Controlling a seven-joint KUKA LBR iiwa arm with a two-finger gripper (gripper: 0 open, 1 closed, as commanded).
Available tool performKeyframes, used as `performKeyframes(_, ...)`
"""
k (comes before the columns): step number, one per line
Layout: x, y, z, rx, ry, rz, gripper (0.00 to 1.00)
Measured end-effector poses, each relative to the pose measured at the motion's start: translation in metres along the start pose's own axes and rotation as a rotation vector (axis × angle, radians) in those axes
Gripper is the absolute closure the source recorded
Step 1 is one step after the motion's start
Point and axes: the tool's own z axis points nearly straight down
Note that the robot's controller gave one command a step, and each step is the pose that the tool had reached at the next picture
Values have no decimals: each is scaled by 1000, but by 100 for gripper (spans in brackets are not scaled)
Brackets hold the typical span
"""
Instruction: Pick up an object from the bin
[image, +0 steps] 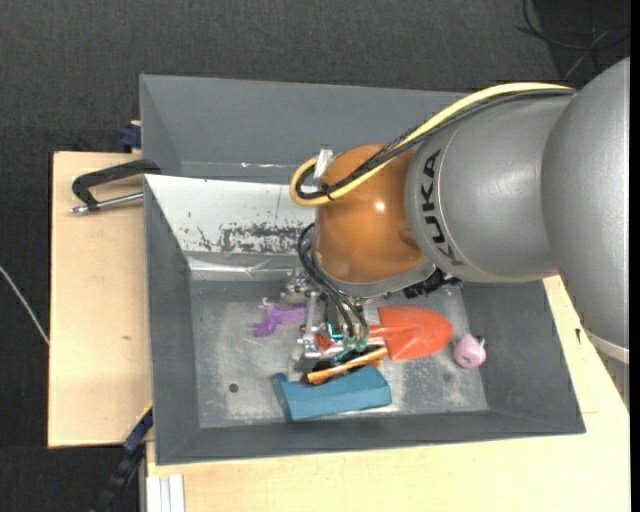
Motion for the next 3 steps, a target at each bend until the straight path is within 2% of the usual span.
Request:
performKeyframes(2,-4,5,-6,-1,-11,-25,0)
performKeyframes(3,-23,-95,63,-3,-9,-78,100)
